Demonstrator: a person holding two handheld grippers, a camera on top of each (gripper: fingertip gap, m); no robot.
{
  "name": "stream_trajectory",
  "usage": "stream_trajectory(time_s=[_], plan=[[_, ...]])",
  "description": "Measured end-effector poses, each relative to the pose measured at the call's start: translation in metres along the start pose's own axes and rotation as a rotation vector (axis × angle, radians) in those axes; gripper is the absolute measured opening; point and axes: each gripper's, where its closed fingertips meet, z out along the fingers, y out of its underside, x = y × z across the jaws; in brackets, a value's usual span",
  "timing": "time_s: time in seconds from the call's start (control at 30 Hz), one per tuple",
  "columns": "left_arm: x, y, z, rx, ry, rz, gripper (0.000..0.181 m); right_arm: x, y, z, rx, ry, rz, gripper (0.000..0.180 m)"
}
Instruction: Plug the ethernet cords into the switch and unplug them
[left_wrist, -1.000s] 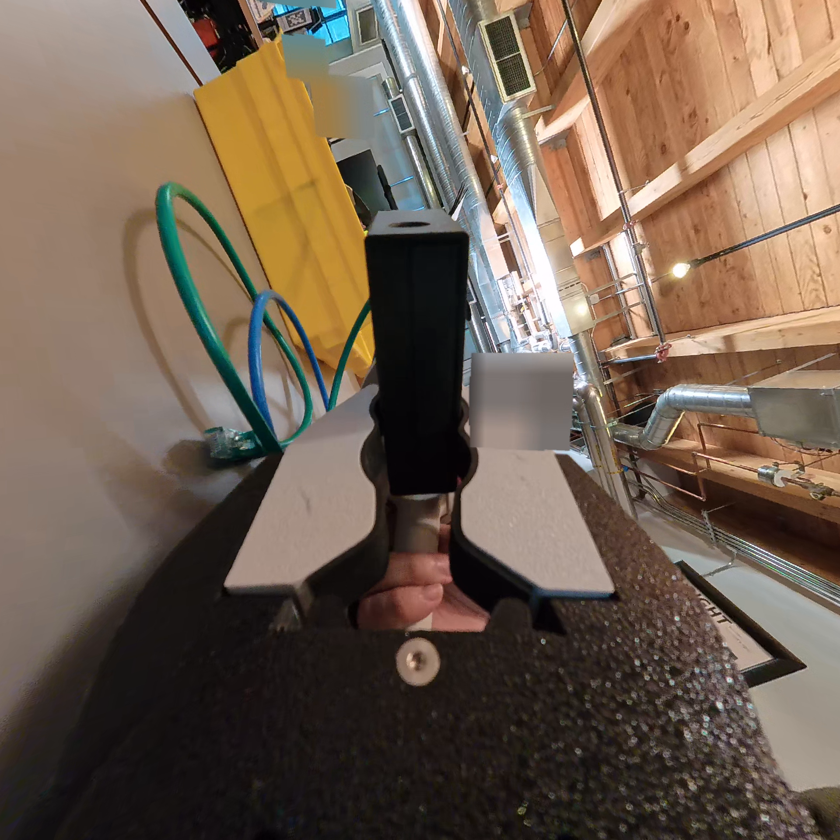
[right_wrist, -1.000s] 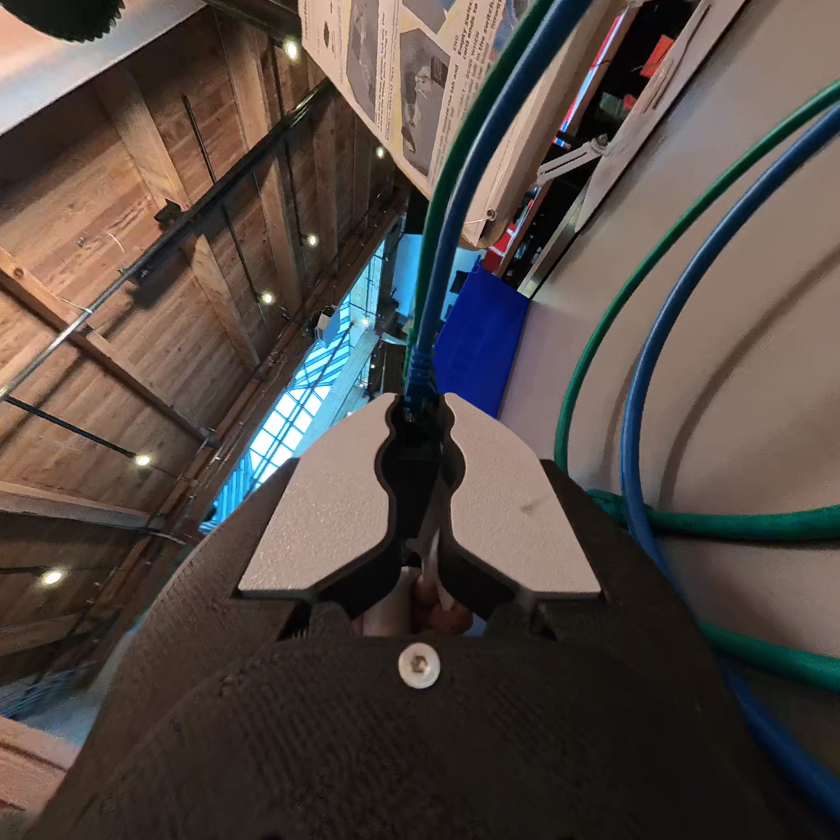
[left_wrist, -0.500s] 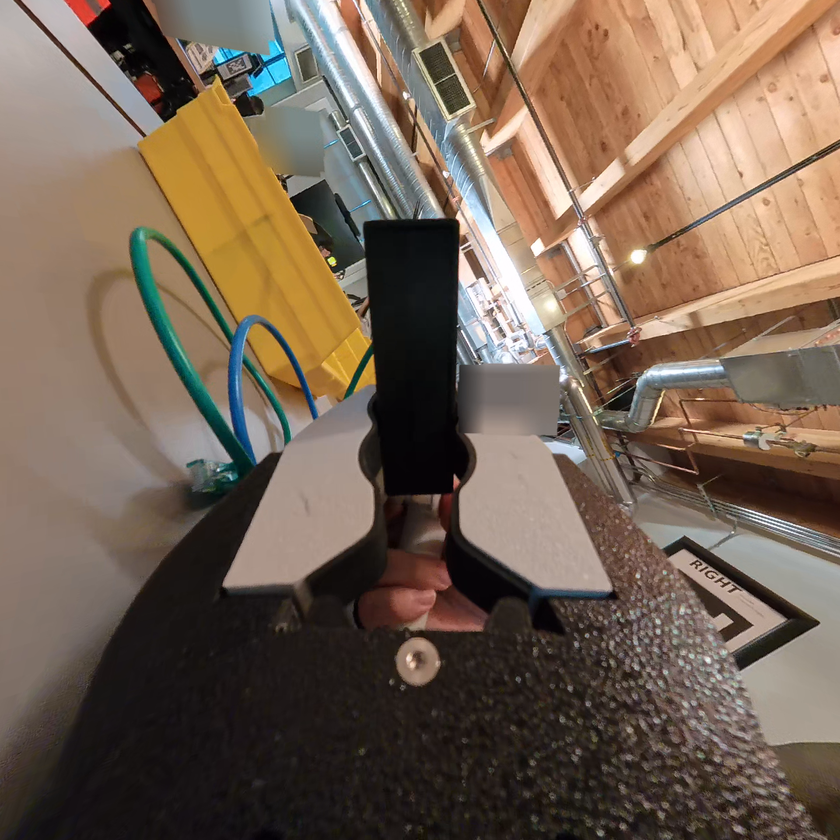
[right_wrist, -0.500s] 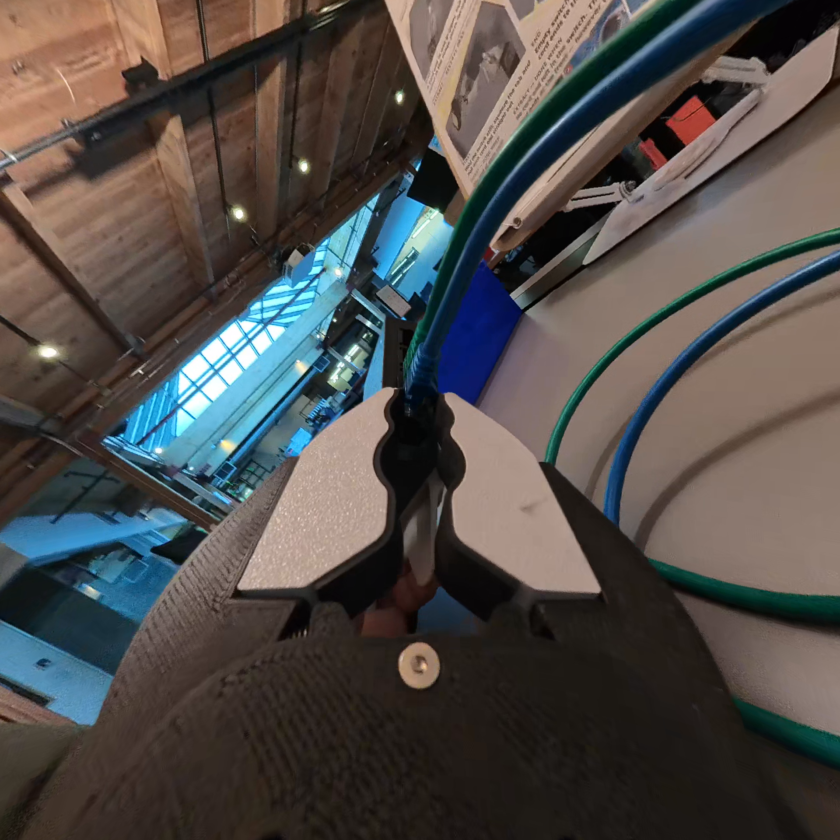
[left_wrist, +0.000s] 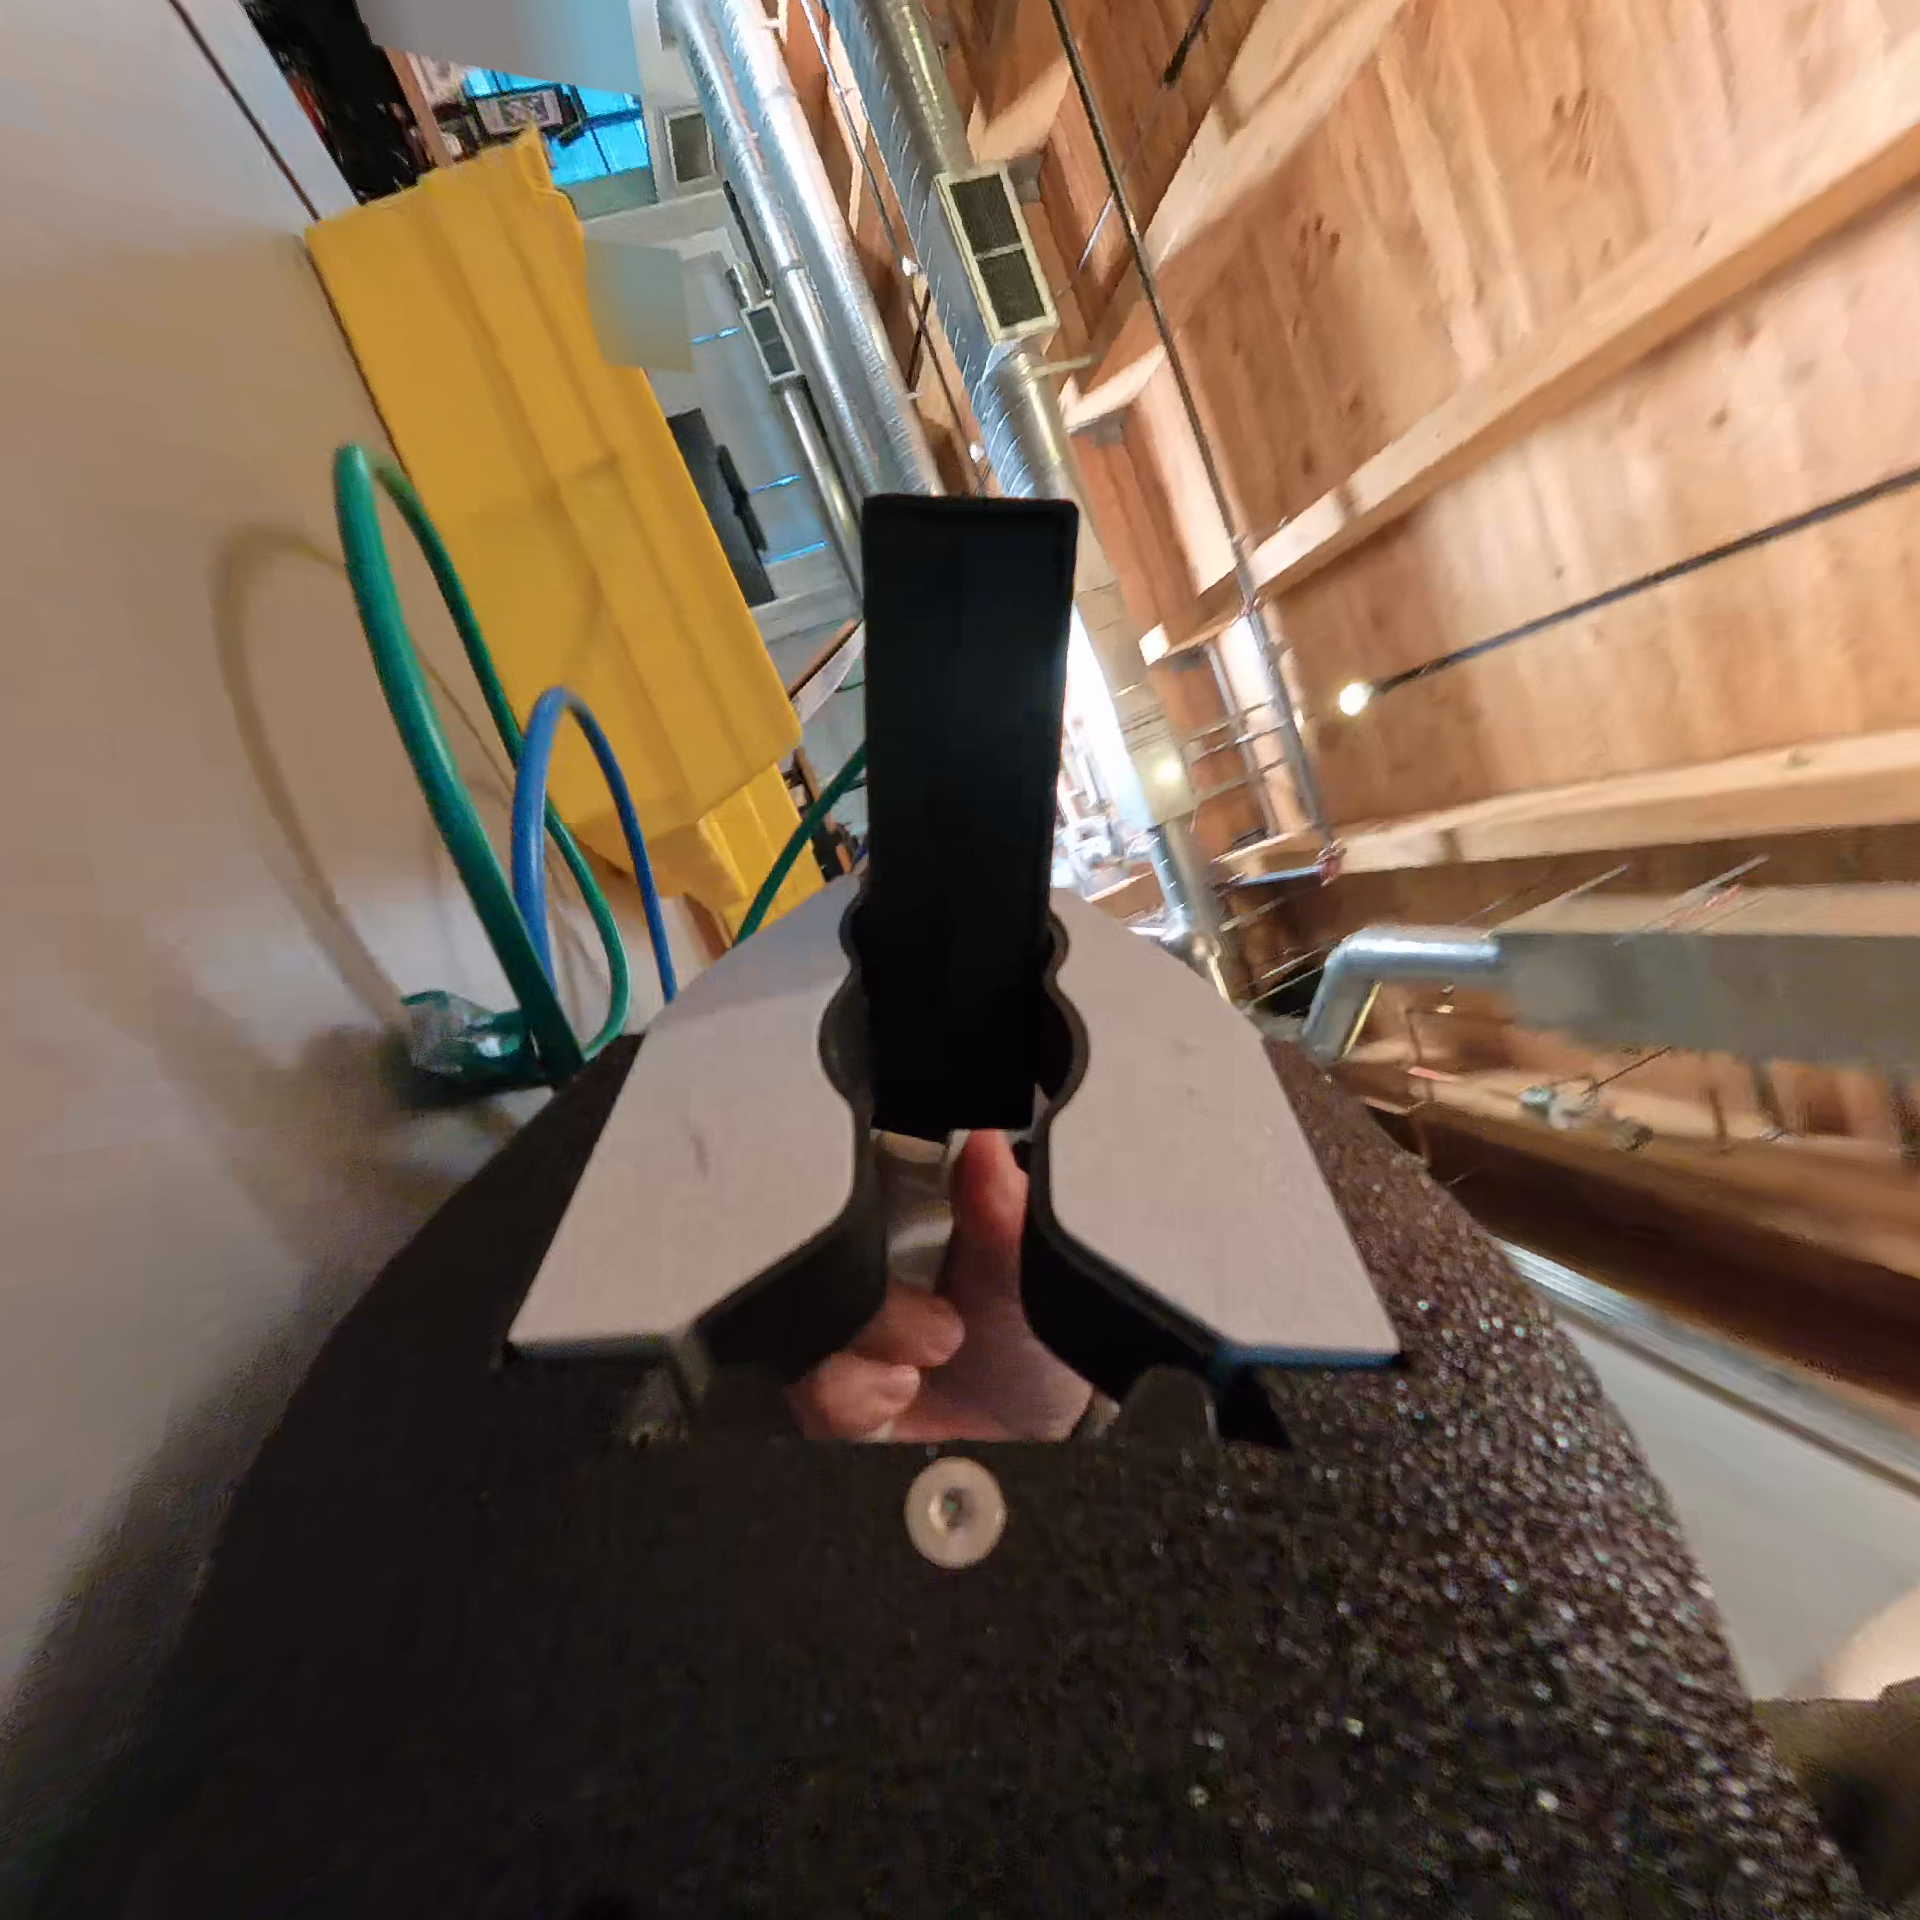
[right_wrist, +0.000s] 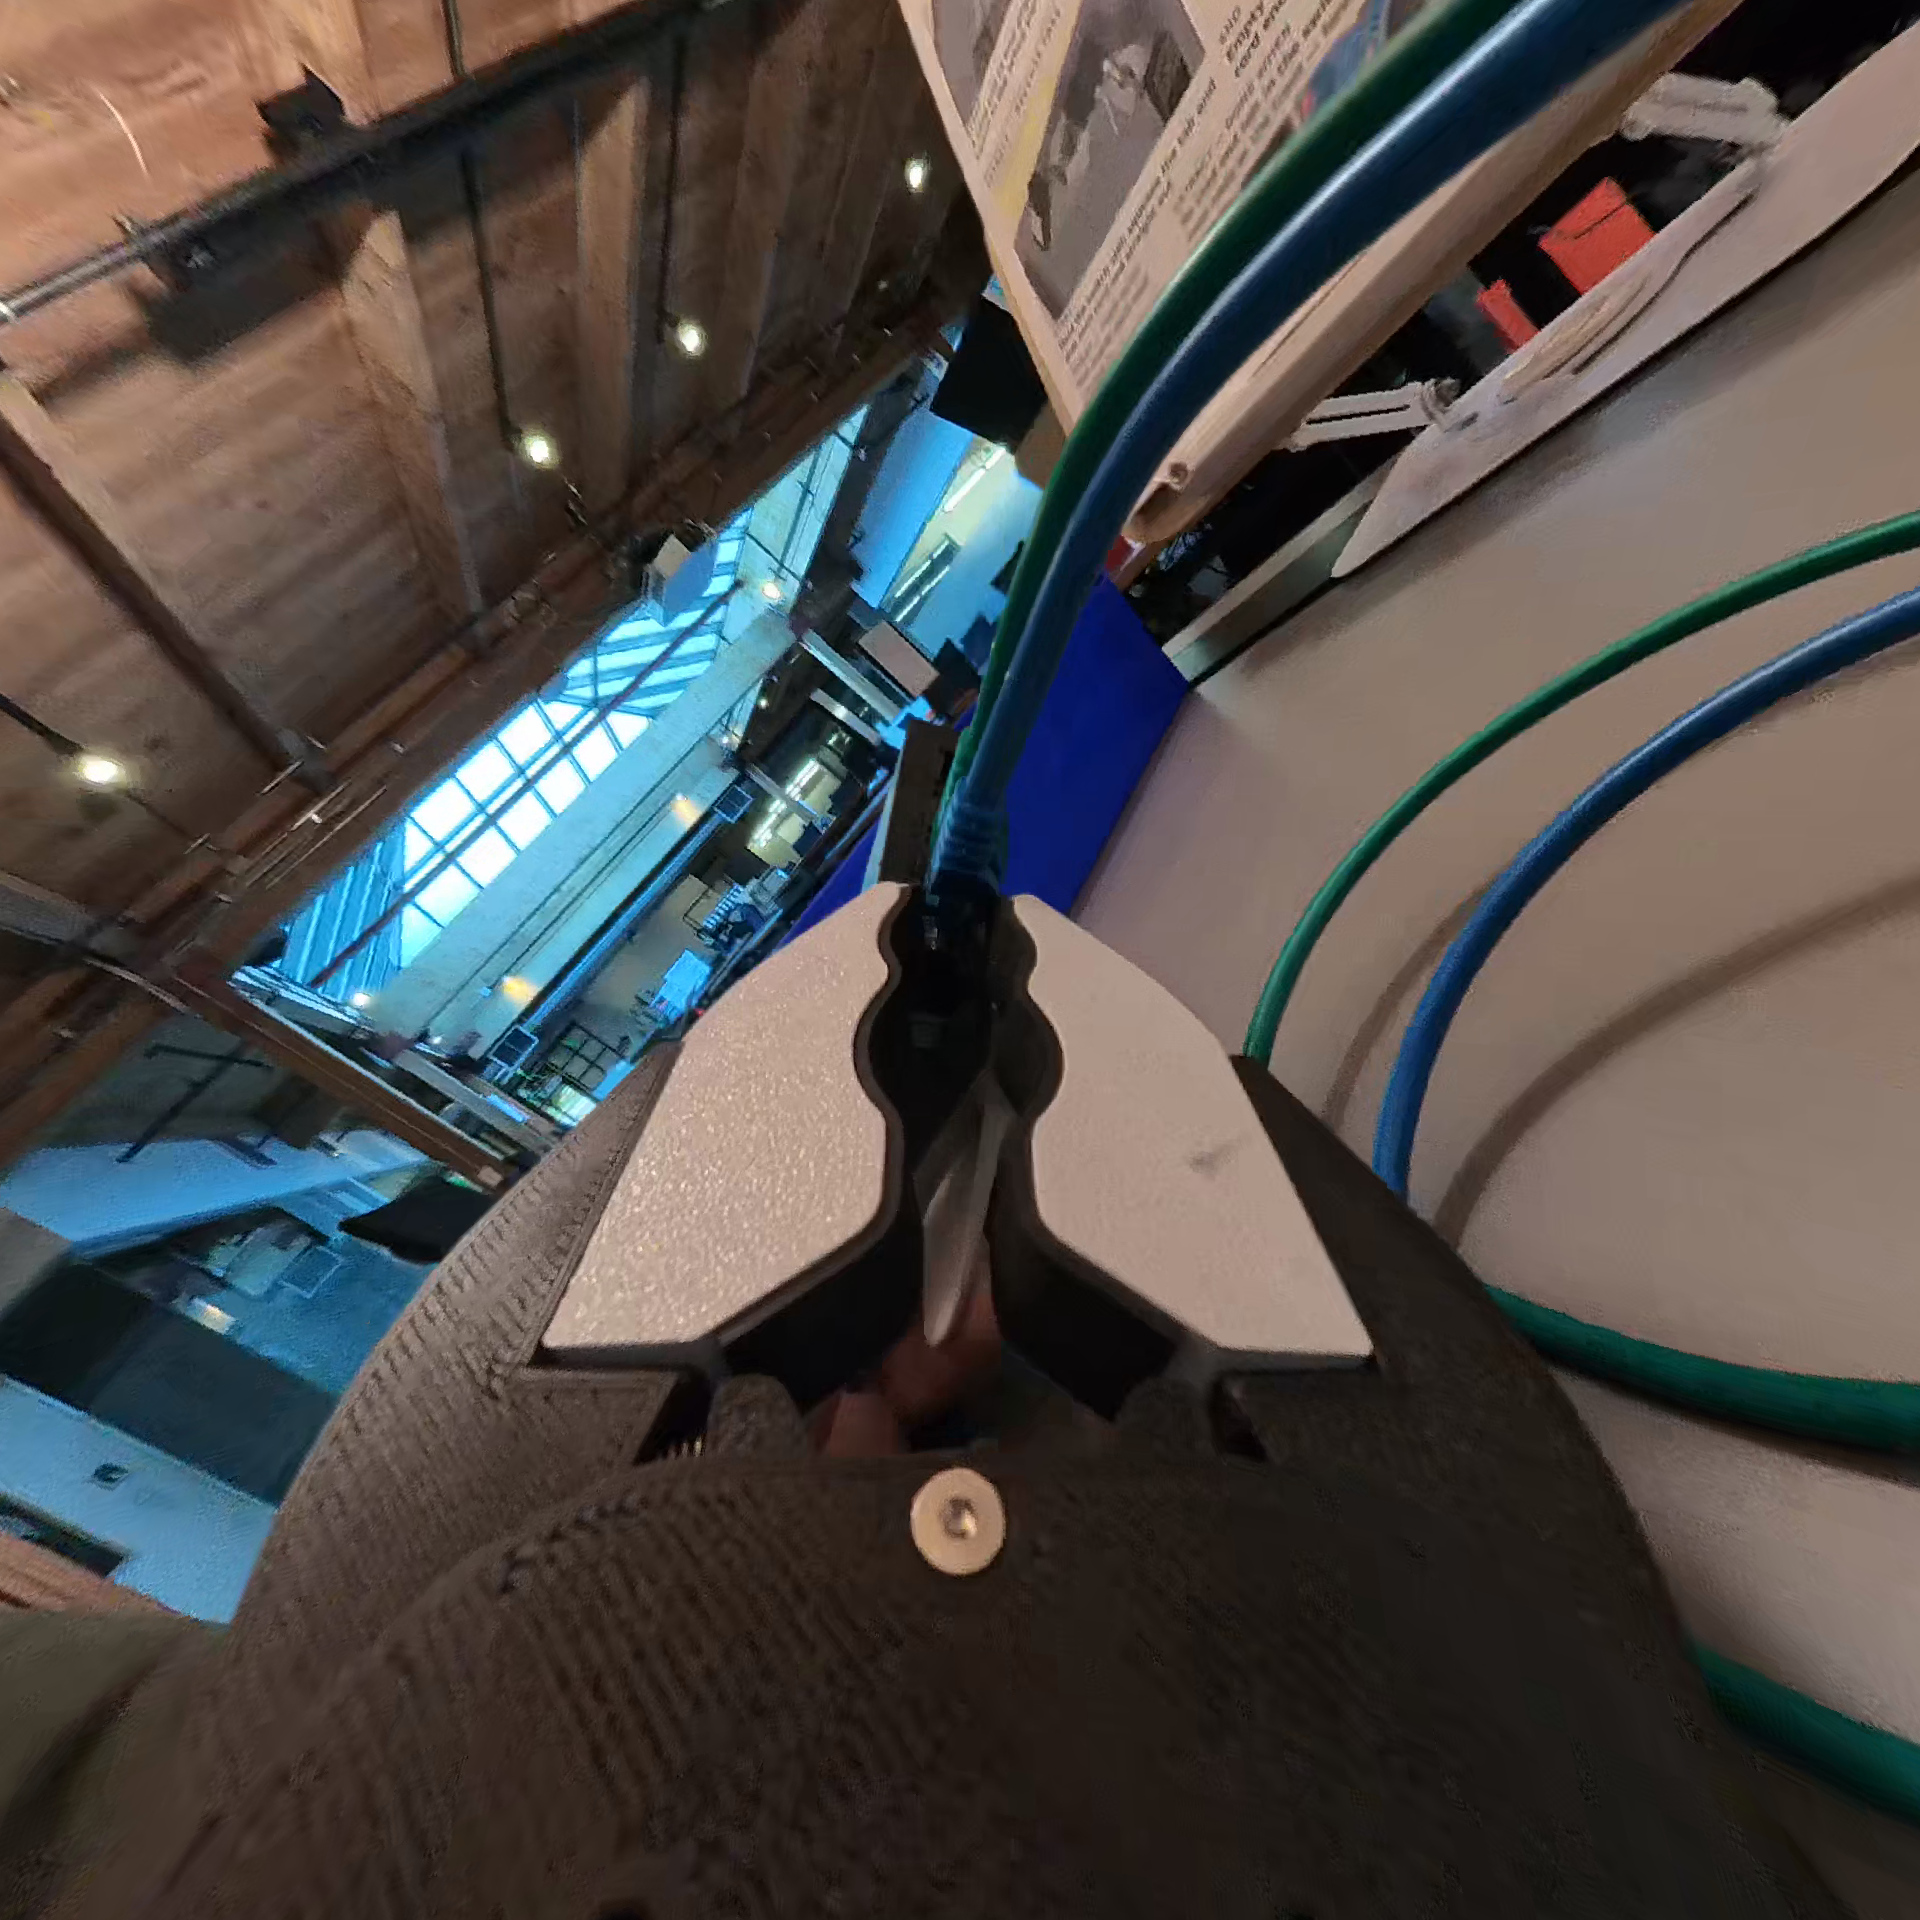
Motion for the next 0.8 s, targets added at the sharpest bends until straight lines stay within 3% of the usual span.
stream_trajectory(time_s=[0.17, 0.3, 0.5, 0.6, 0.8], plan=[[0.006, 0.002, 0.003, -0.055, -0.040, 0.221, 0.027, -0.006, -0.005, -0.003, 0.019, -0.046, 0.024, 0.015], [0.003, 0.001, 0.001, -0.038, 0.031, -0.038, 0.027, -0.004, -0.002, -0.001, -0.021, -0.006, -0.058, 0.015], [0.008, -0.002, 0.002, 0.004, 0.009, 0.100, 0.027, -0.008, -0.005, 0.000, 0.008, -0.047, -0.016, 0.014], [0.007, -0.003, 0.001, 0.017, 0.017, 0.064, 0.027, -0.007, -0.004, 0.002, 0.038, -0.054, 0.033, 0.014], [0.021, -0.010, -0.001, -0.038, -0.006, 0.321, 0.029, -0.026, -0.002, -0.003, -0.029, -0.125, -0.038, 0.014]])
